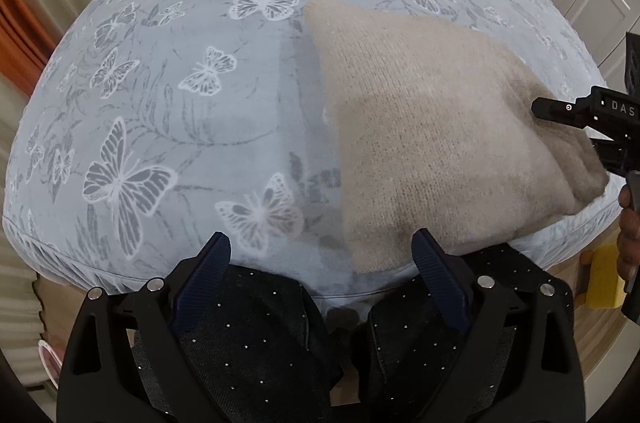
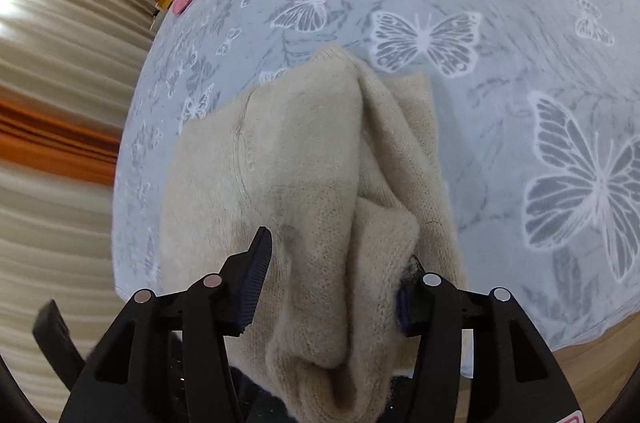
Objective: Fold small clothes
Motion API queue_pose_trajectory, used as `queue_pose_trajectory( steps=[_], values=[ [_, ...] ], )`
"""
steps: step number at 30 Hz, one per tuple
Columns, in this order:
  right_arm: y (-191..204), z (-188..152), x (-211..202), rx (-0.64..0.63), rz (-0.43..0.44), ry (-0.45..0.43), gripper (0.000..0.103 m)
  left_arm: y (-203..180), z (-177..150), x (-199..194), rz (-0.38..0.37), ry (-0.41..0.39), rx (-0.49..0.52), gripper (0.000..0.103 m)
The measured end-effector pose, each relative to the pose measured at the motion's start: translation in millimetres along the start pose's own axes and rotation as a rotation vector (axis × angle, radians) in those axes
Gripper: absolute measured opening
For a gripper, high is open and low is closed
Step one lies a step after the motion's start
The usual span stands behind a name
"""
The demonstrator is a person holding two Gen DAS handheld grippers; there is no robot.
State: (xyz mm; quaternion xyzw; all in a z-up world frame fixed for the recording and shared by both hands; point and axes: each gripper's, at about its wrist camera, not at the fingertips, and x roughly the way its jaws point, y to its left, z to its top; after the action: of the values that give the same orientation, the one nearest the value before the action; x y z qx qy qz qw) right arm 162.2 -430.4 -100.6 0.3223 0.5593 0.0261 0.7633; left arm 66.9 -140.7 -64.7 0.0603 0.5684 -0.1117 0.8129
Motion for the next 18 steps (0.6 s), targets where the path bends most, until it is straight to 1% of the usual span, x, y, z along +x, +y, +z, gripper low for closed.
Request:
queue_pose_trajectory(
  steps=[2, 3, 5, 9, 13, 16, 17, 18],
  values=[
    [-1.5, -9.2, 2.6, -0.003, -0.002, 0.011, 0.052, -0.8, 0.7, 1.6, 0.0, 0.006, 0.0, 0.09],
    [-2.5, -17.2, -0.8, -0.012, -0.006, 0.017, 0.057, -1.2, 1.0, 2.8, 0.0, 0.008, 0.0, 0.09],
    [-3.9, -27.6, 2.5, -0.021, -0.025, 0.029, 0.061, -2.2, 1.4, 5.4, -0.002, 0.012, 0.002, 0.09],
    [-13.7, -43.2, 5.2, 0.02, -0.016, 0.047, 0.063, -7.6, 1.8, 10.1, -0.007, 0.023, 0.016, 0.09],
    [-24.5, -47.6, 0.6, 0.081, 0.028, 0.029, 0.065, -15.8, 1.5, 16.7, -0.022, 0.034, 0.048, 0.092],
    [-28.0, -42.9, -1.6, 0.105, 0.042, 0.018, 0.068, -21.2, -0.2, 26.0, -0.021, 0.042, 0.078, 0.092],
    [-27.6, -40.8, -1.5, 0.109, 0.04, 0.012, 0.069, -22.9, -1.0, 29.3, -0.04, 0.036, 0.093, 0.09],
    [-26.8, -38.1, -0.7, 0.11, 0.044, 0.003, 0.069, -24.0, -1.2, 31.3, -0.048, 0.028, 0.103, 0.084]
  ],
)
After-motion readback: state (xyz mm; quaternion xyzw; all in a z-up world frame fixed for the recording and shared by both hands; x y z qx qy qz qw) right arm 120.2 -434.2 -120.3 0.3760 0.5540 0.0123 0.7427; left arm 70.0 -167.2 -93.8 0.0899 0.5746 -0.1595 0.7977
